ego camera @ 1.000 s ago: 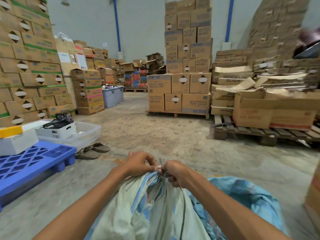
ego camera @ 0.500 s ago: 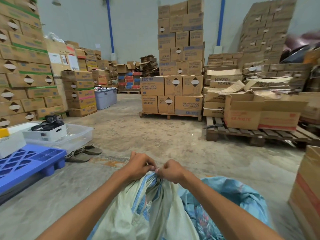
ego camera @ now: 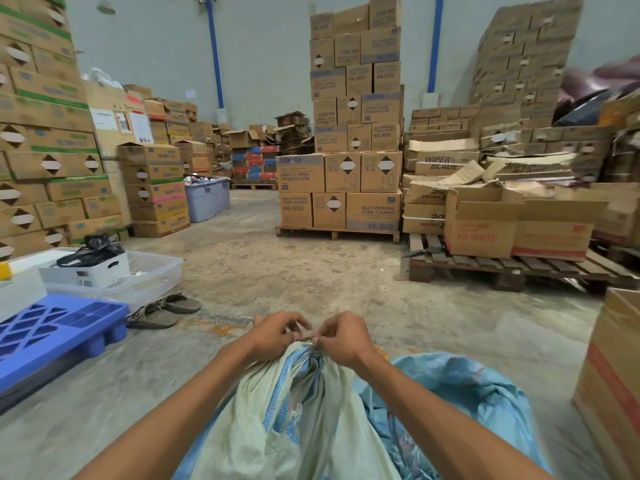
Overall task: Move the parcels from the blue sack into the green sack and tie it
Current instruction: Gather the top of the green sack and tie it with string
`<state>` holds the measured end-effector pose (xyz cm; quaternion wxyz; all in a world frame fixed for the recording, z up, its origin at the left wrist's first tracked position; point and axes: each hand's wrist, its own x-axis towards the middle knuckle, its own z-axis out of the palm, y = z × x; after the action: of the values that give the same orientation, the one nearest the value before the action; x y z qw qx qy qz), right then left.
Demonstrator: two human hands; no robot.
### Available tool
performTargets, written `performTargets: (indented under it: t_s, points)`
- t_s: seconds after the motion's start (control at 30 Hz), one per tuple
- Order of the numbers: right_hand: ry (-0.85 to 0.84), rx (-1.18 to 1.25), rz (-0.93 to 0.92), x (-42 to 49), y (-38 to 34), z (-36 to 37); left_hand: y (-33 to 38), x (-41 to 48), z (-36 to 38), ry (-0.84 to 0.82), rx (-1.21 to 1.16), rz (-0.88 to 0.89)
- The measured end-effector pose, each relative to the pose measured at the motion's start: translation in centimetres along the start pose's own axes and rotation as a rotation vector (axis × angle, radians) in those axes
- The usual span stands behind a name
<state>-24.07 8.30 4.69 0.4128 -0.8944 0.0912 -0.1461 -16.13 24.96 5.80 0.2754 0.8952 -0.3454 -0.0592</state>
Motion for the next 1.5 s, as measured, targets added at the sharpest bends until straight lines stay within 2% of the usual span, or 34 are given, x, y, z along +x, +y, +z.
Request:
performTargets:
  t_s: [0.1,0.17,0.27,0.4,0.6,0.63,0.73,0.83,0.97,1.03,1.1,1.17,1.3,1.5]
  points:
    - [-0.187,0.353,0.296,-0.2,0.0,-0.8,0.0,-0.1,0.2,0.001,-0.196,-0.045]
    - [-0.336,0.519,0.417,-0.1,0.1,-1.2,0.7,-0.2,0.1,-0.023,-0.343,-0.04]
    - [-0.412,0.598,0.447,0.2,0.3,-1.1,1.8,-0.4,-0.1,-0.051,-0.435,-0.003]
    - [-0.371,0.569,0.466,0.4,0.1,-1.0,2.7,-0.4,-0.3,-0.092,-0.454,-0.012]
    - [-0.296,0.51,0.447,0.8,0.1,-0.3,0.9,0.2,0.1,-0.071,-0.28,0.016]
    - [-0.263,0.451,0.437,0.9,0.1,-0.2,0.9,0.3,0.1,-0.032,-0.148,-0.011]
    - [-0.193,0.184,0.422,0.7,0.1,0.2,1.3,0.4,-0.1,0.208,0.492,-0.093]
    - [-0.233,0.085,0.45,-1.0,0.2,1.7,-0.4,0.0,0.1,0.251,0.696,-0.155]
    - [-0.247,0.204,0.475,-2.8,0.5,3.4,-1.2,-0.7,0.0,0.266,0.686,-0.203]
    - [-0.237,0.341,0.475,-2.2,0.0,2.9,-0.8,-0.7,-1.0,0.244,0.658,-0.242]
    - [-0.201,0.509,0.487,-1.4,-0.9,1.7,-0.8,-0.6,-2.4,0.224,0.548,-0.312]
    - [-0.17,0.573,0.467,-0.9,-2.3,0.6,-0.6,-0.5,-3.8,0.214,0.415,-0.342]
    - [-0.12,0.722,0.431,-0.3,-4.4,1.0,1.0,-0.6,-5.0,0.168,0.314,-0.292]
    - [-0.047,0.983,0.344,0.7,-5.6,3.9,2.4,-1.2,-5.6,0.137,0.44,-0.239]
